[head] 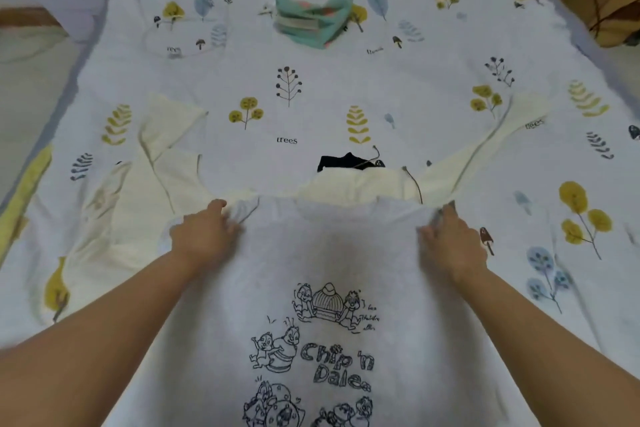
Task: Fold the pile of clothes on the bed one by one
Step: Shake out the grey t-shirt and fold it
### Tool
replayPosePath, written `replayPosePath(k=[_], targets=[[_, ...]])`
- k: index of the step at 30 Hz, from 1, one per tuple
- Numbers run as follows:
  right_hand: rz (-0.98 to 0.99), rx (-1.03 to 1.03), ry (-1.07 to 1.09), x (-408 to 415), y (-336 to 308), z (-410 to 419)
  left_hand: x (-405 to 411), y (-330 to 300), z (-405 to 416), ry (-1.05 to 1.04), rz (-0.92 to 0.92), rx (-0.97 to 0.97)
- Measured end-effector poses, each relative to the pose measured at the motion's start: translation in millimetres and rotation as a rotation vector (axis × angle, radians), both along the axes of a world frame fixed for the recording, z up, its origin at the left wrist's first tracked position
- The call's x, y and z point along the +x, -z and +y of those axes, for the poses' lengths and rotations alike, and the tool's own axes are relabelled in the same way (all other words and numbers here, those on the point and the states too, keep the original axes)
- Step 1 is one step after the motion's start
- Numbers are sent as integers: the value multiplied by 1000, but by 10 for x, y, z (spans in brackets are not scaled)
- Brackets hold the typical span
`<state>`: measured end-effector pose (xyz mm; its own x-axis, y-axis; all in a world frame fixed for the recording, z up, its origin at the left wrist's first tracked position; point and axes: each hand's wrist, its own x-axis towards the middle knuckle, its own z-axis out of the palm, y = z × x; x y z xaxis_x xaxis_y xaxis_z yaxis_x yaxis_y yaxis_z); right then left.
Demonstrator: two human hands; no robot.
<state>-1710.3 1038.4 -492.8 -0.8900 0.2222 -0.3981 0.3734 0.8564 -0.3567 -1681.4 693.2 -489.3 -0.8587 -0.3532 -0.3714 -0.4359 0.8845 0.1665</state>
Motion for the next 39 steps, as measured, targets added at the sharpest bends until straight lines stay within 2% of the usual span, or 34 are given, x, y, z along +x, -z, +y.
replayPosePath(k=[2, 5, 7, 10, 12, 14, 16, 18, 20, 22, 24, 28, 30, 36, 39], targets=[[-65, -23, 51, 64, 168, 34, -1, 123, -14, 92, 9, -111], [-124, 9, 24, 76, 279, 94, -44, 146, -85, 125, 162, -175], [-4, 83, 96, 3, 259, 177, -106, 98, -143, 14, 305, -193], [255, 48, 319, -115, 139, 271, -148, 35, -144, -111, 416, -276], [346, -10, 298, -53, 86, 227, -47, 53, -21, -35, 494, -229], [445, 20, 83, 215, 104, 53, 176, 120, 211, 173, 558, -169], [445, 91, -206, 612, 210, -153, 469, 238, 424, 397, 487, -162], [276, 170, -424, 944, 374, -208, 727, 355, 475, 539, 189, -186], [56, 209, -462, 1107, 551, -125, 880, 523, 381, 589, -37, -226], [-84, 211, -446, 1103, 601, -31, 874, 597, 324, 577, -125, -216], [-83, 140, -405, 1083, 497, -30, 827, 490, 365, 544, -91, -143], [145, -10, -266, 1403, 146, -88, 1051, 114, 453, 405, 291, 44], [115, -26, -210, 1734, 62, -49, 1344, 30, 428, 339, 381, 105], [-57, 59, 21, 2724, 126, 39, 2307, 91, 295, 160, 330, 118], [-107, 77, 163, 3081, 159, 16, 2666, 233, 226, -40, 264, 144]])
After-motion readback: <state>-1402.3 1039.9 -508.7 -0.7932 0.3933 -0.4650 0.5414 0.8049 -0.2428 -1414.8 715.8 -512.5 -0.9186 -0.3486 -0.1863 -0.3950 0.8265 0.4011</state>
